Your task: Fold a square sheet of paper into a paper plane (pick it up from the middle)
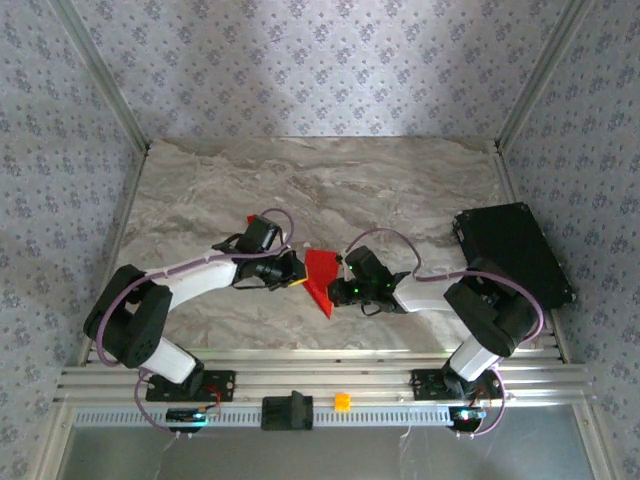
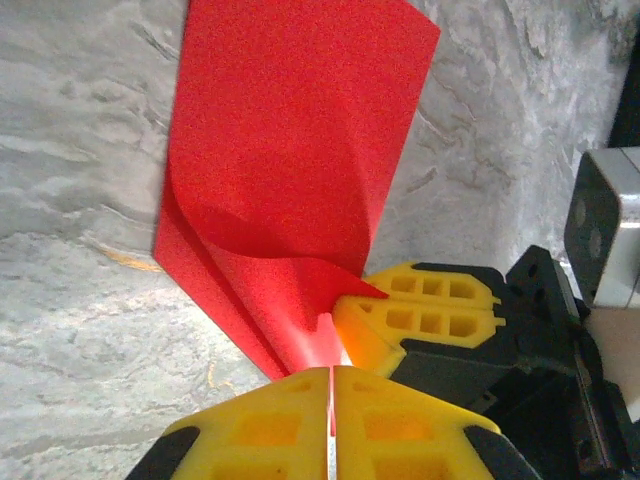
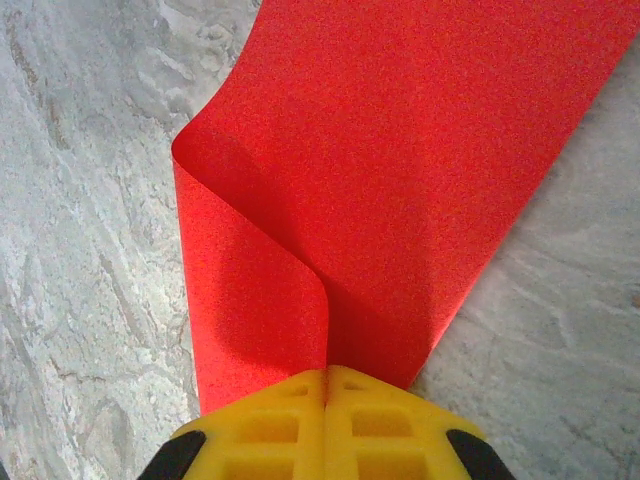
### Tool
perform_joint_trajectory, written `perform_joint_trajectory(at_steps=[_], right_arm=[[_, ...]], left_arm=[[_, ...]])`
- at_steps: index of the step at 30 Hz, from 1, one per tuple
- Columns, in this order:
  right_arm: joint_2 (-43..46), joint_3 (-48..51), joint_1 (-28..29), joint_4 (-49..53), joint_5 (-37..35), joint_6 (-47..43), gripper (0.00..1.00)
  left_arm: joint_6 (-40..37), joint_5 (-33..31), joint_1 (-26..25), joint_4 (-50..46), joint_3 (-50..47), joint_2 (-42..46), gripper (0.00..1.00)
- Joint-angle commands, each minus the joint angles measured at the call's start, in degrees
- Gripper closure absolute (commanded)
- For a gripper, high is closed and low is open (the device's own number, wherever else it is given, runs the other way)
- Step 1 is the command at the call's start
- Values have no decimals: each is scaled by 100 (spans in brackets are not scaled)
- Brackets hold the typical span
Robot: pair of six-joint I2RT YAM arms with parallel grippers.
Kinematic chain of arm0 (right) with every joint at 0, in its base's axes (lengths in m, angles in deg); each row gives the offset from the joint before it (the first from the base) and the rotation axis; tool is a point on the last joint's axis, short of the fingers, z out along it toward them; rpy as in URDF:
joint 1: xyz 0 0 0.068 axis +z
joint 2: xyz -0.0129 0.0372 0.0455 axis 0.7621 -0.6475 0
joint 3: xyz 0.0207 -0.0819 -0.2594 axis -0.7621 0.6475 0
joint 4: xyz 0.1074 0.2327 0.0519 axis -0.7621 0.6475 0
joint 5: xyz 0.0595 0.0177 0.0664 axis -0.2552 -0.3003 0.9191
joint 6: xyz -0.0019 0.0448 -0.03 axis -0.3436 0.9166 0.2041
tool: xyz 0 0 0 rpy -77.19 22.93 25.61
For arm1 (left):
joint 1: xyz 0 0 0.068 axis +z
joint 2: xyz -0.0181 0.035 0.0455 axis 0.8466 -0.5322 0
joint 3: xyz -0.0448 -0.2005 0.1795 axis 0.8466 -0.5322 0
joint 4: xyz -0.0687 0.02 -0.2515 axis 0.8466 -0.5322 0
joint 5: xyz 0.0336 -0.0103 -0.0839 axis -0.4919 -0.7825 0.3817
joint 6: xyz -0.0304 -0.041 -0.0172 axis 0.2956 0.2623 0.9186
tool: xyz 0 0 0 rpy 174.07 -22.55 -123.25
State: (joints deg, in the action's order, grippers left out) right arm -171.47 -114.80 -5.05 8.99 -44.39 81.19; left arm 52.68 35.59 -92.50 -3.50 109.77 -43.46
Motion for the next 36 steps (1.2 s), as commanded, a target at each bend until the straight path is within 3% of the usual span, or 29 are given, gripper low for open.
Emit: perform_joint_trajectory(at_steps=[1,15,25,36], right_arm=[[-174,-17,-24,239,-31,79,97],[-180,3,-26,243,-70,81,96],[-186,29,-21,222,-122,80,96],[-178,28,12,251,-149,187,96]], left_arm=[[392,350,-88,683,-26,-21,92],[831,115,-393,1291,-20,-764,95],[819,-323,-388,1086,-363,-1017,96],[601,-534,-398,762,-234,-595,95]])
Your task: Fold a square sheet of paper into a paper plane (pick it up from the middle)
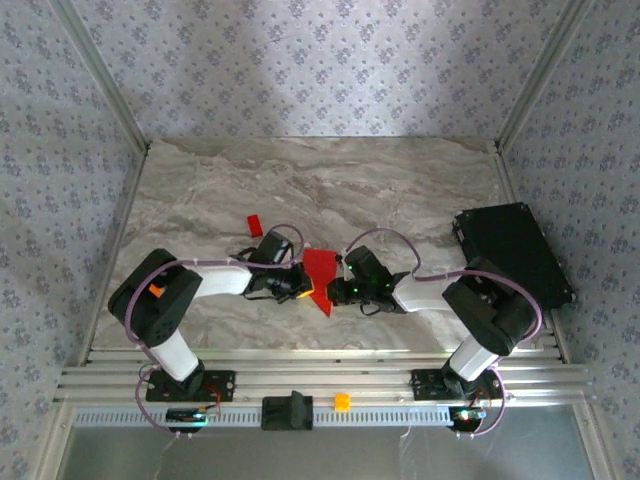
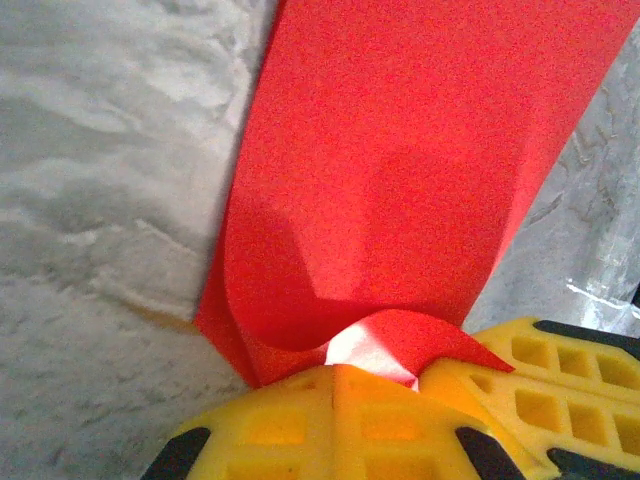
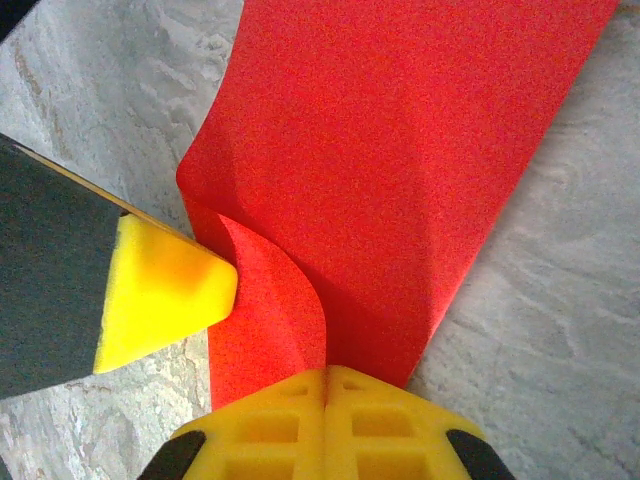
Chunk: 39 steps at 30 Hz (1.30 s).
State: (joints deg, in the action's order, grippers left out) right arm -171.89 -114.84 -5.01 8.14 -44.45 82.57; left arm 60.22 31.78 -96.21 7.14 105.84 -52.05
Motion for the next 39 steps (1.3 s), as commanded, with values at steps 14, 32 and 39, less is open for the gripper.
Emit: perform_joint_trajectory(at_steps=[14,32,39], right_arm=[[-129,5,3,383,-134,50,96],[1026,-106,-306,998,-160,329,64],[1036,-413,-10,1193,475,552,69]], left_arm=[[-347,146,-54,-171,424,-123,93],[-523,-372,-44,-492,60,-434,97],[-488,-381,-46,-444,34,-425,97]])
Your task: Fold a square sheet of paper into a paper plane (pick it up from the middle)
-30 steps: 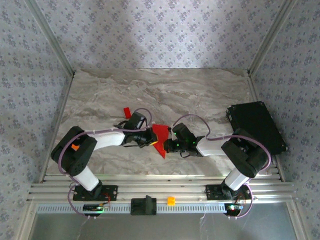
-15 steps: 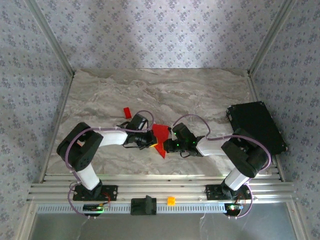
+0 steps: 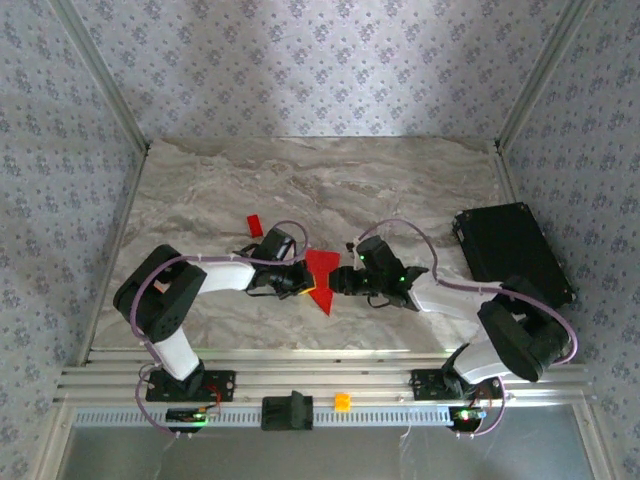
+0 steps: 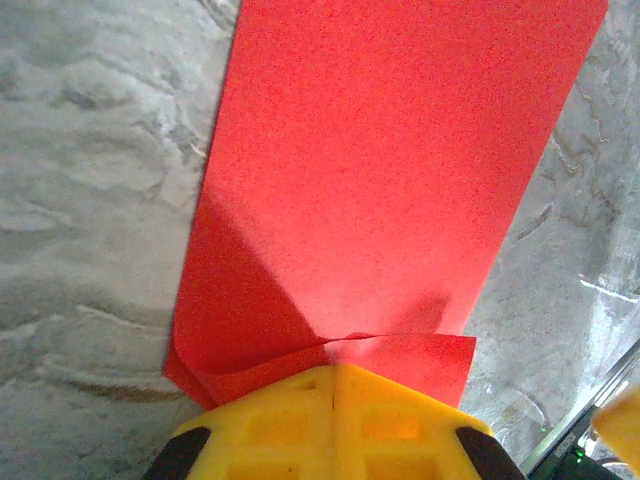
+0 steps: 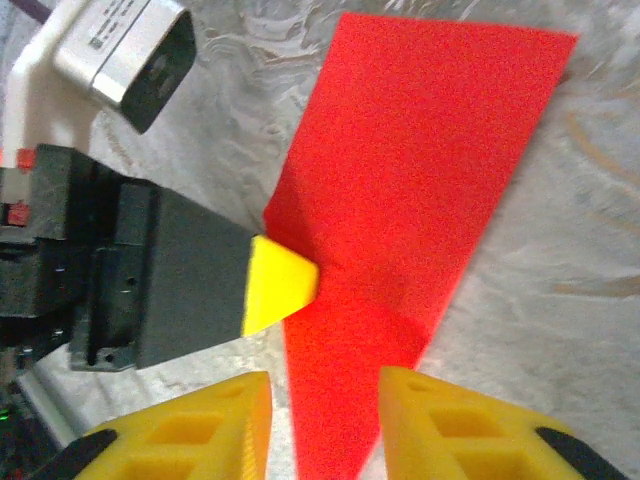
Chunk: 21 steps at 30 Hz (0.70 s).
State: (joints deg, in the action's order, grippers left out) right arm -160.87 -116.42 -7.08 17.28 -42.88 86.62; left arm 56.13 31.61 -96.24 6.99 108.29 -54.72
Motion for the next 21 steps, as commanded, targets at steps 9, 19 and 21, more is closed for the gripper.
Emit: perform_joint_trajectory(at_steps=[9,19,21], right_arm=[[-834,-815,725,744,155,241,89],[-1084,-674,695,1028,148,361,90],[-1016,-547,716,994,165,415,90]], left_arm=[[-71,-345,-54,-404,-184,-170,97],[-80,-359,-50,-429,-195,-141,97],[-75,-359,-51,-428,-197,-144,97]])
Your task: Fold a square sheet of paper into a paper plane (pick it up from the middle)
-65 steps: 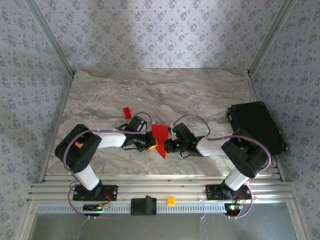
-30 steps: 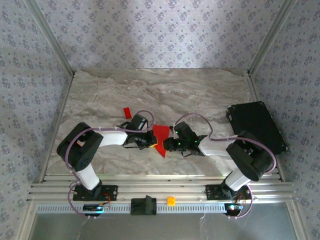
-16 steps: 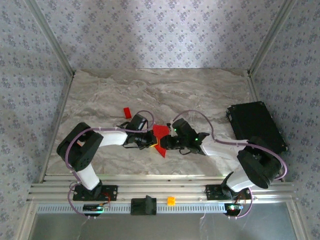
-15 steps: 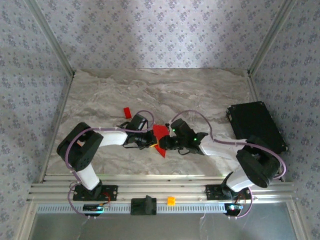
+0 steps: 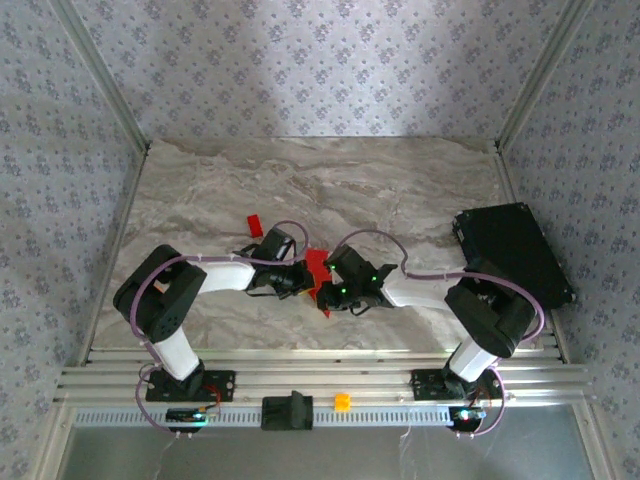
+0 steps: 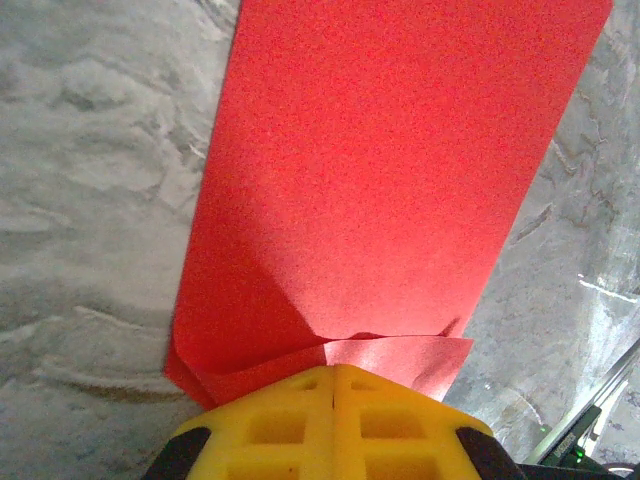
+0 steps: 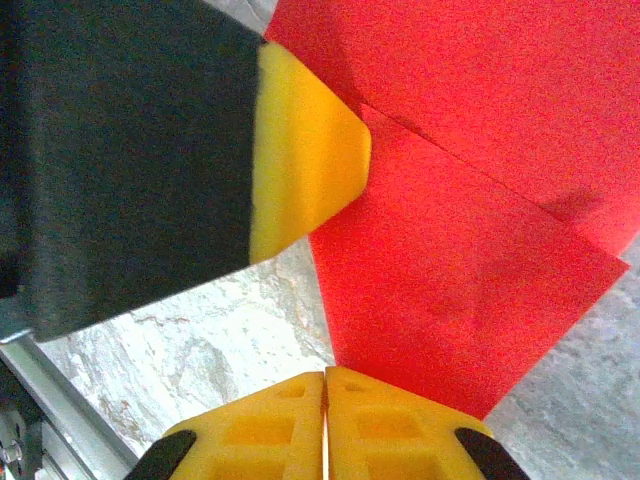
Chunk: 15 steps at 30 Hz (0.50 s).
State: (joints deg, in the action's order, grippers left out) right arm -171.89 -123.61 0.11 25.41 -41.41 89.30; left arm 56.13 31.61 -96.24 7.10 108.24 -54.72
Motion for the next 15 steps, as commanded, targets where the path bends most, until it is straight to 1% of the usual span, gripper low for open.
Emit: perform_joint_trajectory(at_steps=[1,7,15], right_arm=[[118,255,10,145,19,183,90],[324,546,1,89,-67,300,90],[777,197,92,324,-88,184,89]], left_arm=[[-78,-363,-50,-439,-194,-141,97],[-80,-357,-49,-448,-195,-150,97],[-88,-373,-53,-467,-176,-123,97]])
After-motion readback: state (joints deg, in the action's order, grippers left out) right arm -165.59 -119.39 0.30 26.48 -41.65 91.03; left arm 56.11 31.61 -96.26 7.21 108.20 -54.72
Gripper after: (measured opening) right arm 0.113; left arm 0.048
